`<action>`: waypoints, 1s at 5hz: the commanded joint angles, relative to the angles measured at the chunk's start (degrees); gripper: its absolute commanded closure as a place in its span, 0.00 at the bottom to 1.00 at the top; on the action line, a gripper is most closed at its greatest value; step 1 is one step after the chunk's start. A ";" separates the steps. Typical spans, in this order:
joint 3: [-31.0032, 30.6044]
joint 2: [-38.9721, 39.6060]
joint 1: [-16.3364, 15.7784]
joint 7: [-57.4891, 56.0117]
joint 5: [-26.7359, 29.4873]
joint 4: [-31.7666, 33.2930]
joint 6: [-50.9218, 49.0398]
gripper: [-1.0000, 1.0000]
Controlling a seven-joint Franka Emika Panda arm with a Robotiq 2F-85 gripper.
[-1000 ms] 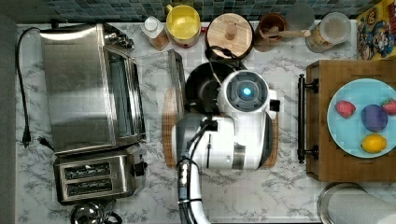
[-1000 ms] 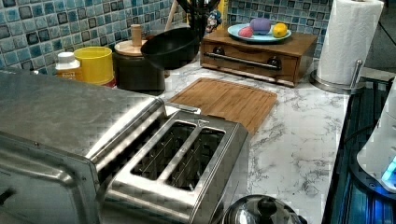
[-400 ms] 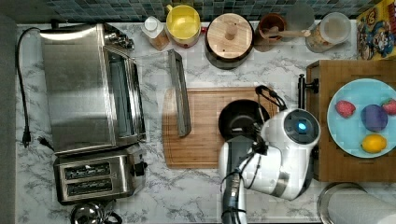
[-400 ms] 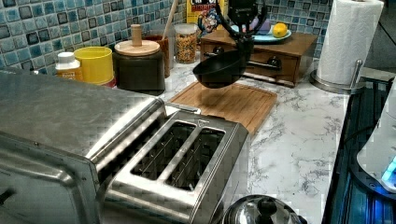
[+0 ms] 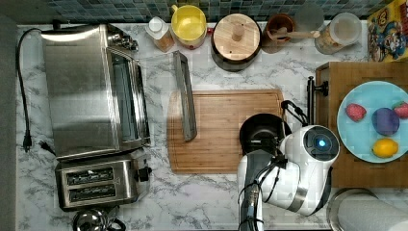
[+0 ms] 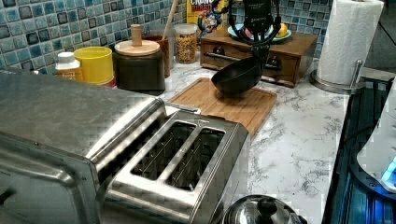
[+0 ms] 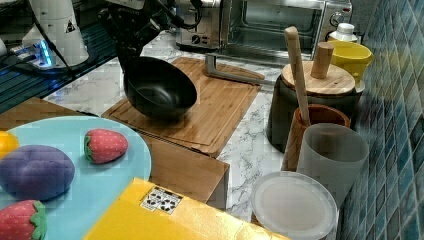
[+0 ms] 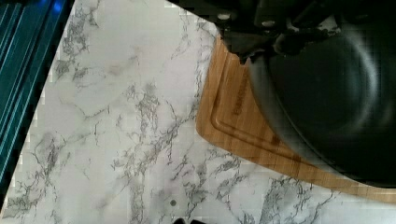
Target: Put the bowl on the board.
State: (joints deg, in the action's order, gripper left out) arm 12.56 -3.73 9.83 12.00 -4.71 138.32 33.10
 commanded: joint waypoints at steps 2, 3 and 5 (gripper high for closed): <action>-2.99 2.75 -1.41 6.32 -2.11 -4.96 6.28 1.00; -3.36 4.47 -0.96 6.48 -1.70 -6.13 7.27 1.00; -3.06 7.28 -1.41 6.55 -2.01 -9.18 5.97 0.50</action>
State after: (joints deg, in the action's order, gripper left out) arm 10.15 3.32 9.16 16.28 -5.00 136.75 39.53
